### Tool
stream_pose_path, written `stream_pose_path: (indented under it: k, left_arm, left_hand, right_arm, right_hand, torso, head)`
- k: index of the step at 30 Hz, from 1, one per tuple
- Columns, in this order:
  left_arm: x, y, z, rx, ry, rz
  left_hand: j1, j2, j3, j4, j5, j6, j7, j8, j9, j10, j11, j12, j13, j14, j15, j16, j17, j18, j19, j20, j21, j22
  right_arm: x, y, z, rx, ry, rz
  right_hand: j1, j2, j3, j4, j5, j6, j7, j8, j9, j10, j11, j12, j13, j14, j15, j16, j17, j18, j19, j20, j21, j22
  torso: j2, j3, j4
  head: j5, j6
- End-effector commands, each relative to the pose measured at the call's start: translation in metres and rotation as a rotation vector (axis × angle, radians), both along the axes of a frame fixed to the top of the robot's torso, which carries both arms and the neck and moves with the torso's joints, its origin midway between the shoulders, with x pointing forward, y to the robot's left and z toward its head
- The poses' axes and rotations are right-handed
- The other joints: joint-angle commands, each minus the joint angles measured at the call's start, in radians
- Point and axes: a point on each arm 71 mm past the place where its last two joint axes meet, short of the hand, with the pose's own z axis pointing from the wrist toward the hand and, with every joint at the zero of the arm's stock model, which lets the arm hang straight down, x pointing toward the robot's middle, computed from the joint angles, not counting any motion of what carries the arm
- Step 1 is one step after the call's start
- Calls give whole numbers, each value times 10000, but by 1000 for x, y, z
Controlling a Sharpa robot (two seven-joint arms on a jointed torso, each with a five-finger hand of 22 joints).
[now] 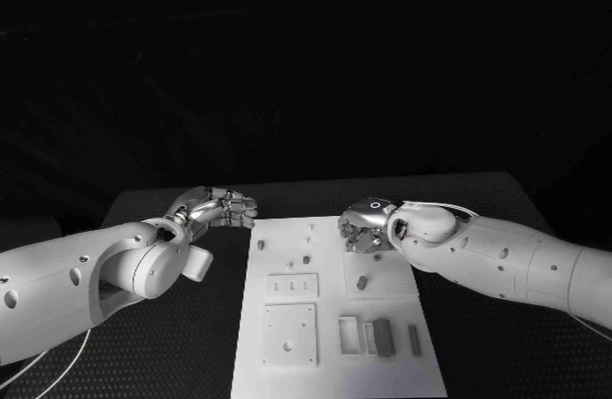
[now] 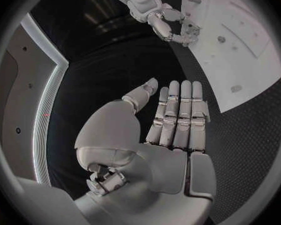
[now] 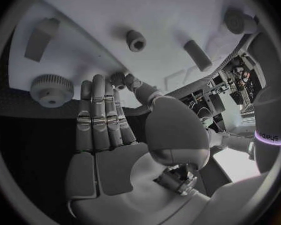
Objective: Assemble the parts on the task board
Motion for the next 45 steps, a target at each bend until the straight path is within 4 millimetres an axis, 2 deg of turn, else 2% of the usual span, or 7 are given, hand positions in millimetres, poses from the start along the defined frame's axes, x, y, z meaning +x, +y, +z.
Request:
stream_pose_path:
  k: [1,16,21,23,28,37,45]
  left_arm:
    - [-1,-2,1,-113,0,-193]
    - [0,-1,1,-86,43,-152]
    - [1,-1,1,-80,45,-138]
    - [1,0,1,-76,53,-134]
    - [1,0,1,-63,69,-117]
    - [1,0,1,-55,72,-90]
    - [0,1,1,-50,74,-71]
  left_hand:
    - [-75,-5,-49,-4,34,-2,52,-36,-15,9,53,-38,0,28,37,-63,17,-57,40,-20,-49,8]
    - [-91,-10,-54,-9,32,-12,57,-51,-22,6,58,-60,-1,21,42,-85,25,-58,33,-16,-61,9]
    - [-92,-8,-53,-11,32,-14,58,-54,-24,4,60,-65,-1,19,43,-91,27,-58,30,-15,-65,9]
    - [-90,-5,-51,-12,32,-14,58,-55,-24,4,60,-68,-1,19,43,-93,29,-57,30,-15,-66,9]
    - [-89,-2,-49,-14,32,-15,59,-57,-25,5,60,-71,-1,18,43,-97,31,-57,29,-15,-69,9]
    - [-81,-1,-44,-21,33,-15,59,-61,-27,7,60,-78,0,18,43,-105,36,-55,27,-15,-73,10]
    - [-77,-6,-43,-25,32,-16,60,-65,-29,8,61,-85,1,19,44,-111,40,-55,26,-14,-77,11]
  right_arm:
    - [-3,-3,-13,-730,291,68]
    - [-6,-2,-20,-1709,-139,232]
    - [-7,0,-17,-1481,-489,333]
    - [-8,1,-15,-1301,-604,377]
    - [-9,5,-12,-880,-780,411]
    - [-11,8,-7,-546,-1028,387]
    - [-6,14,12,-362,-1532,360]
  right_hand:
    - [-31,-22,34,21,-1,89,-20,-70,1,101,-41,-64,-4,69,4,-45,33,75,82,-39,38,138]
    - [220,-159,27,-3,-1,255,-82,-120,17,265,-91,-152,17,102,-25,-83,196,75,144,-88,95,230]
    - [623,39,113,-15,-3,497,-175,-72,68,561,-212,-88,109,302,-106,28,365,75,299,-167,249,252]
    - [961,128,536,13,-13,761,-259,-26,106,828,-327,-27,204,516,-189,217,545,75,515,-219,428,256]
    - [1133,270,927,-18,-3,1041,-361,-6,156,1087,-442,4,332,683,-286,420,763,75,696,-334,668,262]
    - [1222,277,1150,-22,2,1211,-425,-24,205,1242,-494,-6,450,775,-356,575,944,75,805,-412,906,263]
    - [1216,248,1196,-22,1,1276,-448,-37,231,1301,-515,-21,505,814,-383,635,1019,75,834,-441,1019,263]
  torso:
    - [35,32,32]
    - [105,89,22]
    - [113,97,34]
    - [121,96,41]
    - [134,104,50]
    - [158,102,44]
    - [170,121,42]
  head:
    - [-21,-1]
    - [-14,23]
    - [-22,31]
    - [-25,42]
    - [-13,74]
    - [20,157]
    - [48,248]
